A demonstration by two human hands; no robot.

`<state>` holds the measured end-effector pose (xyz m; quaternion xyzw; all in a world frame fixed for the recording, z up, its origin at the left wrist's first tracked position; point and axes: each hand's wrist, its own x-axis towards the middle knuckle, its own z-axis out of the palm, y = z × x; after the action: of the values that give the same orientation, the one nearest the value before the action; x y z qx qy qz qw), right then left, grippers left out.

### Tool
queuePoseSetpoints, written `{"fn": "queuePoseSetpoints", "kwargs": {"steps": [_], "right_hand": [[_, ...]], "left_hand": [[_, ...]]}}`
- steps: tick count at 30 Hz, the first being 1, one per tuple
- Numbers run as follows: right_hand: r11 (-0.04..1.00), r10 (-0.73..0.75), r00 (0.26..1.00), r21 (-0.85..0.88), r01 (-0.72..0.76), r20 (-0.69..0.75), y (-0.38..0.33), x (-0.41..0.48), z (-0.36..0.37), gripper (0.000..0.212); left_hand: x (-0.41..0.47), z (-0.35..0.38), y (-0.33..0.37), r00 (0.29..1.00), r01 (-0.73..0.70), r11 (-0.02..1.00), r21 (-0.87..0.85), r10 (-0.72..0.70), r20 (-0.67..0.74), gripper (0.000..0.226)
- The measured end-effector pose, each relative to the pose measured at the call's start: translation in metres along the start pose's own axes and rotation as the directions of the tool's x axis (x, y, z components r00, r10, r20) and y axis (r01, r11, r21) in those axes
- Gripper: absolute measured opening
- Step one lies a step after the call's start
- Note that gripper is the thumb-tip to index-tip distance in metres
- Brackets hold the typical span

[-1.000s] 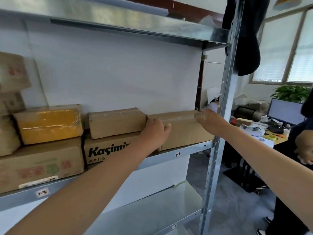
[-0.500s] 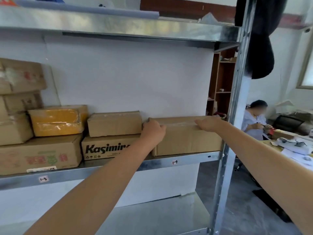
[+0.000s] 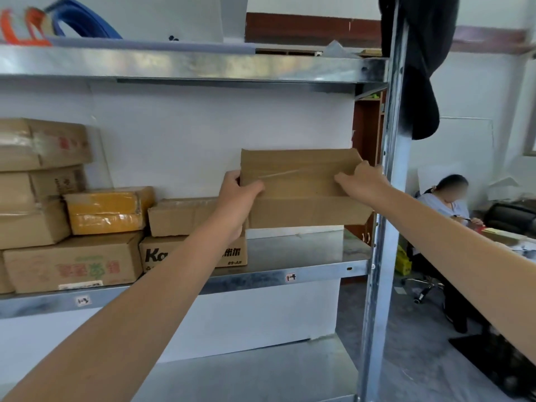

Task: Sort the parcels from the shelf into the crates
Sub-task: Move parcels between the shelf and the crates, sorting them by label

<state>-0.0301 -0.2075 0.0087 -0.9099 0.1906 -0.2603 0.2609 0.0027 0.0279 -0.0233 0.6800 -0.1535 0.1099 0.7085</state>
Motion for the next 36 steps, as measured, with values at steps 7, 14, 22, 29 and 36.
{"fn": "queuePoseSetpoints", "kwargs": {"steps": [7,14,22,29,36], "right_hand": [[0.970,-0.136,0.982,0.182,0.159,-0.131,0.020,-0.024,0.000,0.068],[0.904,-0.207,0.968,0.351,0.244,-0.140,0.030,-0.063,0.009,0.069],[0.827,-0.240,0.950,0.469,0.309,-0.202,0.033,-0.109,0.009,0.046],[0.801,-0.222,0.954,0.520,0.298,-0.203,0.024,-0.163,0.027,0.020],[0.845,-0.274,0.962,0.473,0.249,-0.016,0.009,-0.228,0.062,0.019]], "left_hand": [[-0.035,-0.024,-0.003,0.995,-0.060,0.982,-0.180,0.044,-0.089,0.039],[-0.074,-0.031,-0.018,0.962,-0.159,0.969,-0.188,0.109,-0.251,0.023],[-0.124,-0.069,-0.023,0.932,-0.179,0.982,-0.059,0.149,-0.332,0.033],[-0.170,-0.129,-0.032,0.939,-0.177,0.984,-0.035,0.158,-0.305,0.026],[-0.231,-0.189,-0.065,0.883,-0.023,0.998,0.060,0.048,-0.467,0.027]]}}
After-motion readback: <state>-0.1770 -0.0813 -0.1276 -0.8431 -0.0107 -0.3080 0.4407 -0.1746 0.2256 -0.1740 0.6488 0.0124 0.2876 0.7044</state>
